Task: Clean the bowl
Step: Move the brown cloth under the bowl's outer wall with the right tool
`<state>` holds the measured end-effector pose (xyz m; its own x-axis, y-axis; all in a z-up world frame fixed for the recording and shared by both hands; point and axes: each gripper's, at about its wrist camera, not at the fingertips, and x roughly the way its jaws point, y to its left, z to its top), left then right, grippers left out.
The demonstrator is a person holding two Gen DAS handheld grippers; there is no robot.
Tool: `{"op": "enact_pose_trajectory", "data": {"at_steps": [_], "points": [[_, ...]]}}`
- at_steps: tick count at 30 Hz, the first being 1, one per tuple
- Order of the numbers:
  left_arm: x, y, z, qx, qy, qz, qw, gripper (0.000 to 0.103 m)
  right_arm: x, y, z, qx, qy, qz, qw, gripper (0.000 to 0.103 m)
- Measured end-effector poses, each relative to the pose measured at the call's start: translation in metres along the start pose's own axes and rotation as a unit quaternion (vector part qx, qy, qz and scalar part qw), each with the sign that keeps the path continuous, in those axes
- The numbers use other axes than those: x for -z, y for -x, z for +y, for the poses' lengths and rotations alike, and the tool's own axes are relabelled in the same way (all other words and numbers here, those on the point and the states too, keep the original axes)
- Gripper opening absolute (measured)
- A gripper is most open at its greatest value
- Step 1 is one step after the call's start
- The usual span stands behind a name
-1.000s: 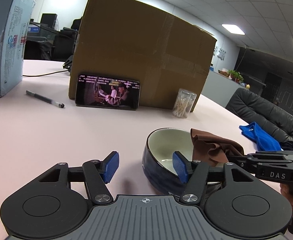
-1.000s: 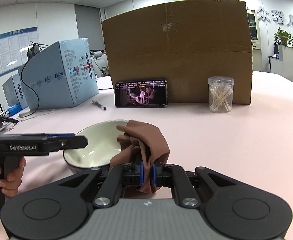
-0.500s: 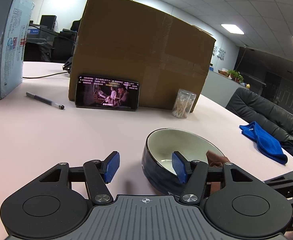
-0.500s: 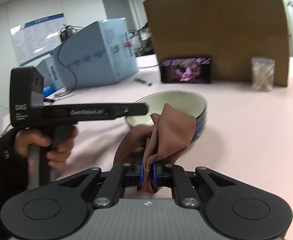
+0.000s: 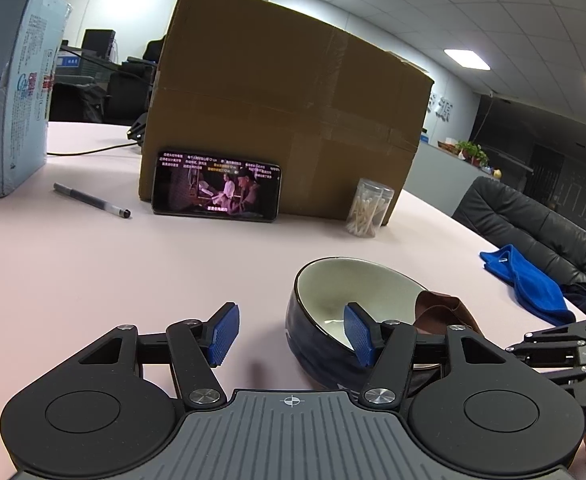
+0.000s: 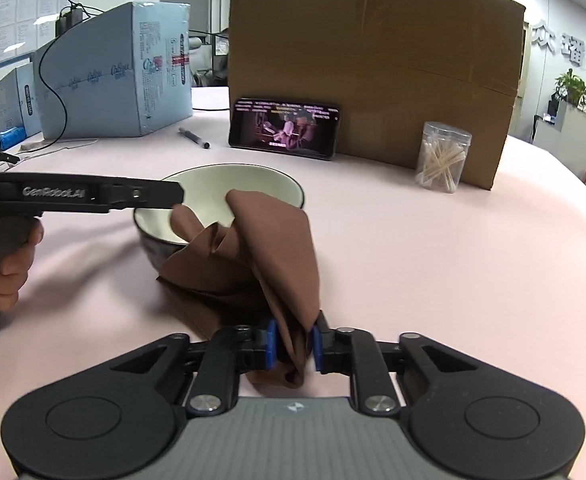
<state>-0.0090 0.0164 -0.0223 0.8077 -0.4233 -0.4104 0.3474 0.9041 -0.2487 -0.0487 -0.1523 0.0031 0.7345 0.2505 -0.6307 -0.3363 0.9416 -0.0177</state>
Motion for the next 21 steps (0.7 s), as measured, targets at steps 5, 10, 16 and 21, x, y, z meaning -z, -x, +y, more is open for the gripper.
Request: {"op": "enact_pose_trajectory", "data": {"at_steps": [5, 10, 16, 21], "points": [[0.0, 0.0, 0.0, 0.0, 0.001, 0.0, 1.0, 0.058, -0.002, 0.005, -0.002, -0.005, 0.015, -0.002, 1.0, 0.034], [0.0, -0.001, 0.0, 0.0, 0.001, 0.0, 1.0, 0.058, -0.004, 0.011, -0.004, -0.01, 0.03, -0.005, 0.999, 0.064], [0.0, -0.001, 0.0, -0.001, 0.002, 0.0, 1.0, 0.058, -0.016, 0.019, -0.016, -0.077, -0.028, -0.053, 0.995, 0.067], [0.0, 0.0, 0.0, 0.0, 0.003, 0.0, 1.0, 0.058, -0.022, 0.009, -0.02, -0.101, -0.042, -0.049, 0.993, 0.034]]}}
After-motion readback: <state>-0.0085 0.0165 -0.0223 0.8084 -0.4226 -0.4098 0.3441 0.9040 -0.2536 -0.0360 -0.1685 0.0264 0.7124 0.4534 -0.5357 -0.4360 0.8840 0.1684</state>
